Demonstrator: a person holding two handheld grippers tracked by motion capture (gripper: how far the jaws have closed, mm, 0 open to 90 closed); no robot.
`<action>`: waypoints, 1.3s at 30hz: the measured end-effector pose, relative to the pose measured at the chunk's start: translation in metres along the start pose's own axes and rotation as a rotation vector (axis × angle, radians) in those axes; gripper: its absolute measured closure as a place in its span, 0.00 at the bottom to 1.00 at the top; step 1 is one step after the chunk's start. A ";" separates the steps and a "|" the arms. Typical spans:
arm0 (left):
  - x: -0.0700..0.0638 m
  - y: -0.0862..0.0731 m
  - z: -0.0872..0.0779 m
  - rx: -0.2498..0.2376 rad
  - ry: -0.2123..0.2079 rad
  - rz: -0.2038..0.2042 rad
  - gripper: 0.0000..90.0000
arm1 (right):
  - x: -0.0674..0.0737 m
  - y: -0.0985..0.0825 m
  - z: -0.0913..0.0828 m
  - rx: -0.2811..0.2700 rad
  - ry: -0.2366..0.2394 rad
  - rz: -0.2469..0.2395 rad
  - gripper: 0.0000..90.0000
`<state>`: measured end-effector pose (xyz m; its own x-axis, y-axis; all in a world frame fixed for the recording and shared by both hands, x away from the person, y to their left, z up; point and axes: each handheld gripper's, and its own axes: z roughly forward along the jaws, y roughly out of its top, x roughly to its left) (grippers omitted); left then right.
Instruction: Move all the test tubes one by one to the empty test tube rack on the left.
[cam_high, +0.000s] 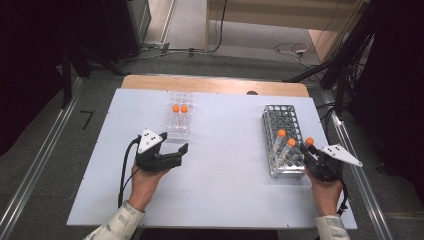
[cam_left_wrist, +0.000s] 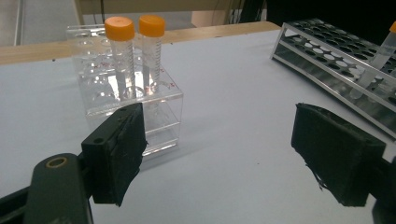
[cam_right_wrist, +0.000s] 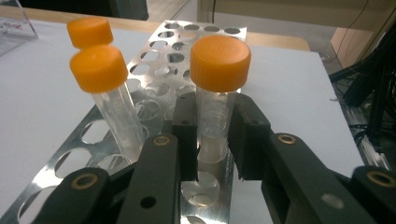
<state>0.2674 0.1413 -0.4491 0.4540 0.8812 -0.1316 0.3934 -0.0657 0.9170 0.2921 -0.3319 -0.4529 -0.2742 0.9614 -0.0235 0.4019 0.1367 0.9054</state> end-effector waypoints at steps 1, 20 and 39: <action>0.000 0.000 0.000 0.000 0.000 0.000 0.20 | 0.000 0.002 -0.001 -0.008 0.002 0.005 0.79; 0.000 0.001 -0.002 -0.005 0.002 0.003 0.20 | 0.003 0.034 -0.054 -0.119 0.045 0.033 0.79; -0.004 0.002 -0.004 -0.012 -0.014 0.008 0.20 | 0.045 0.033 -0.070 -0.080 0.196 -0.044 0.79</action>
<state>0.2625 0.1393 -0.4455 0.4685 0.8739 -0.1298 0.3801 -0.0667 0.9225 0.2319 -0.3006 -0.3947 -0.4574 0.8892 0.0119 0.3170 0.1505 0.9364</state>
